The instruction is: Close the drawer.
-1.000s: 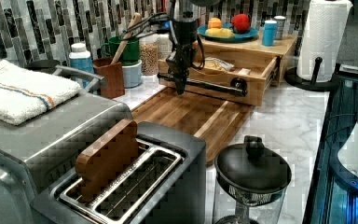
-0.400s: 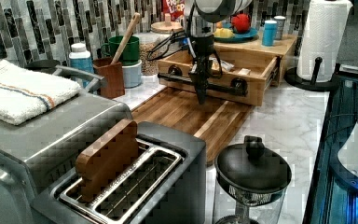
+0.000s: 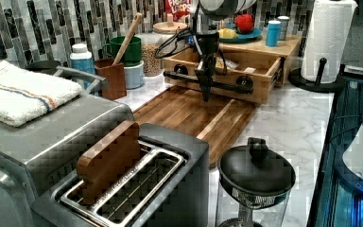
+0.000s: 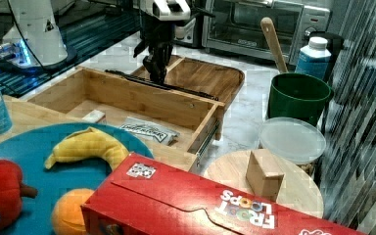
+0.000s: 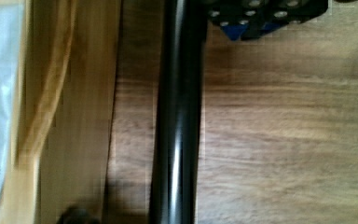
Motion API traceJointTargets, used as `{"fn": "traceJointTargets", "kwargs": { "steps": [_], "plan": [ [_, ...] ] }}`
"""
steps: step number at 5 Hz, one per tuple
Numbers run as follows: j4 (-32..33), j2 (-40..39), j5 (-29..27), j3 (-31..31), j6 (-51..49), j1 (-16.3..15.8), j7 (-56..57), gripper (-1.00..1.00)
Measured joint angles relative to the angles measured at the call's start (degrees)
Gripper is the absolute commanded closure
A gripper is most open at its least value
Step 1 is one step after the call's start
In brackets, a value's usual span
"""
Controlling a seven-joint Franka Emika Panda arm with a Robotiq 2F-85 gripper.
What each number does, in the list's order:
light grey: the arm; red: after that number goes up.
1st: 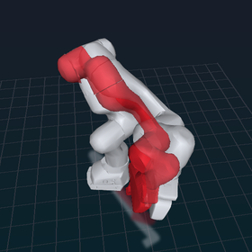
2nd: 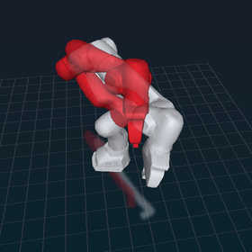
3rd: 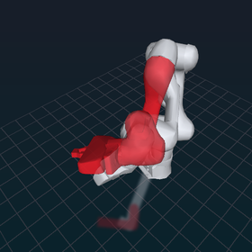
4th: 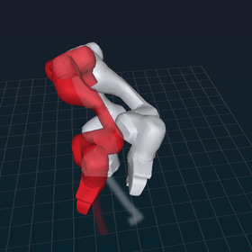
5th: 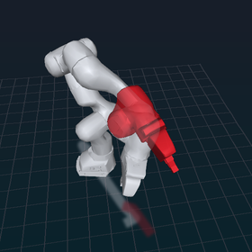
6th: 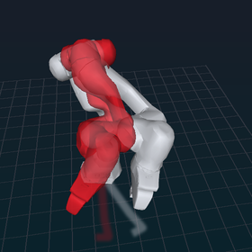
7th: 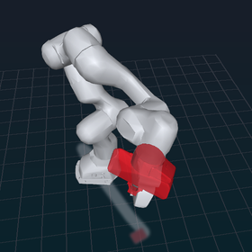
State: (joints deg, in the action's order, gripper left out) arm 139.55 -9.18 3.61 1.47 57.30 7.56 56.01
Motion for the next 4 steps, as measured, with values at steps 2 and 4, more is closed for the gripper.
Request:
{"fn": "traceJointTargets", "kwargs": {
  "steps": [2,4],
  "plan": [
    [-1.8,-1.2,-2.2,2.3,2.5,2.3,14.0,1.0],
    [-6.2,-4.7,-3.5,6.8,2.5,5.9,21.4,1.0]
  ]
}}
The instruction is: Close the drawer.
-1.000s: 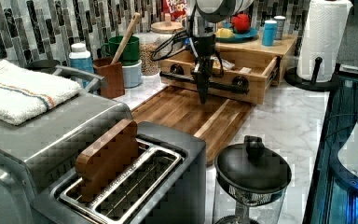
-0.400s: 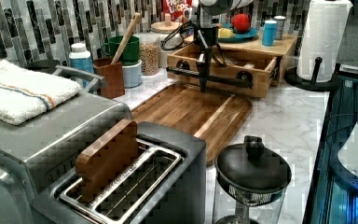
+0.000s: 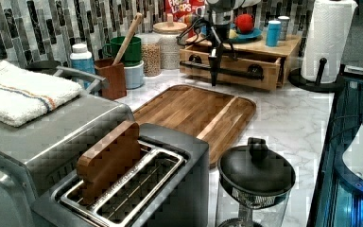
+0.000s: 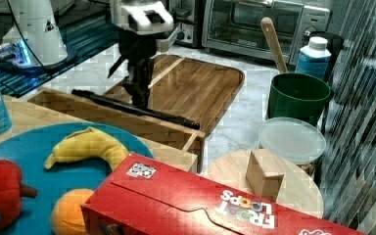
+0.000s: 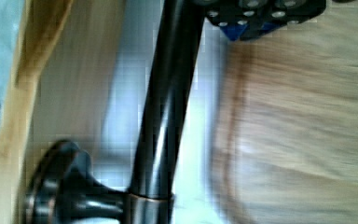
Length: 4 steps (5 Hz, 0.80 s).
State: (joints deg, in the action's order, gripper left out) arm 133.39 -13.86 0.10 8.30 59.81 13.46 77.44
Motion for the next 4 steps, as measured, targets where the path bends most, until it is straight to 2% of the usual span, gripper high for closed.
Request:
{"fn": "traceJointTargets", "kwargs": {
  "steps": [1,2,4],
  "plan": [
    [-3.4,-2.2,-2.2,1.1,-0.1,3.5,0.2,1.0],
    [-5.4,-3.2,-8.0,1.0,-0.2,6.9,6.4,1.0],
    [-5.5,-3.3,-4.9,0.9,-0.4,6.5,8.3,1.0]
  ]
}}
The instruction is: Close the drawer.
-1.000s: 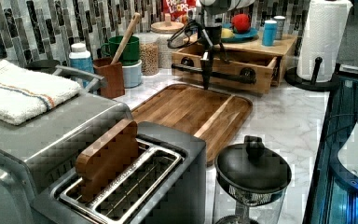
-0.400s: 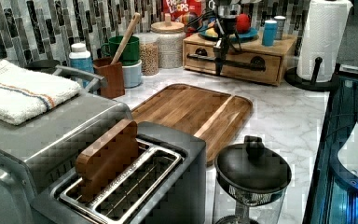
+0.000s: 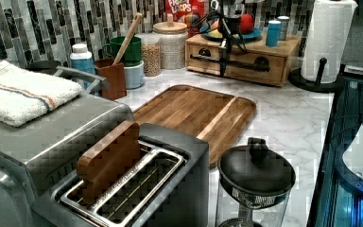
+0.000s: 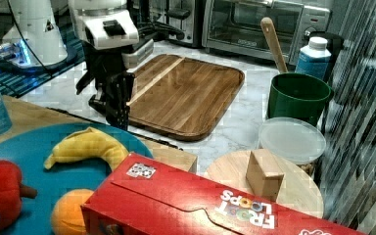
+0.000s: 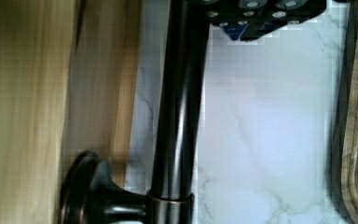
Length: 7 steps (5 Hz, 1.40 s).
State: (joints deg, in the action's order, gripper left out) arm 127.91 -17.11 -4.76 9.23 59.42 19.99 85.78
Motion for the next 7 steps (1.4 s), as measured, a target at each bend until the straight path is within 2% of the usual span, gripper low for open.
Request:
{"fn": "traceJointTargets", "kwargs": {
  "steps": [1,7],
  "plan": [
    [0.0,-0.1,1.5,0.1,0.0,-0.3,0.0,1.0],
    [0.0,-0.2,0.6,1.8,0.0,-2.0,-0.8,1.0]
  ]
}}
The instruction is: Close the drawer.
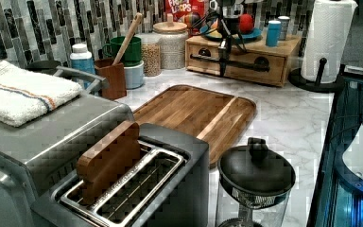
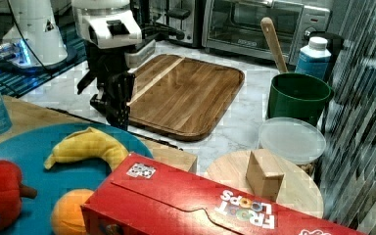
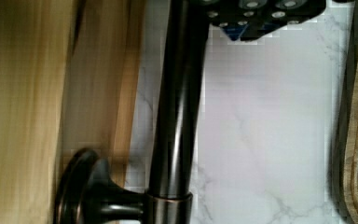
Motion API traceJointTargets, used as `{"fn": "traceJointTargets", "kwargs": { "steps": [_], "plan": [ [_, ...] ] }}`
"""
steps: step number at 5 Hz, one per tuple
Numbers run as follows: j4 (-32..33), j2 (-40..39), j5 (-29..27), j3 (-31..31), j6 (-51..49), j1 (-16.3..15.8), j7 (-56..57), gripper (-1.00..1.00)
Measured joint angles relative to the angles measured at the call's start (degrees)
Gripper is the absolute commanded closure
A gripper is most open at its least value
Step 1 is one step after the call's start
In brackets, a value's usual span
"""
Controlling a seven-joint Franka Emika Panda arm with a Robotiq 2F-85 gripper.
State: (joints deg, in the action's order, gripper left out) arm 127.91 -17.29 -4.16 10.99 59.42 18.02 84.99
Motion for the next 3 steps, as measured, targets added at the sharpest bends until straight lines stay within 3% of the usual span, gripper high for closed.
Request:
{"fn": "traceJointTargets", "kwargs": {
  "steps": [3],
  "plan": [
    [-0.1,0.0,0.1,0.4,-0.1,-0.5,0.0,1.0]
  ]
}}
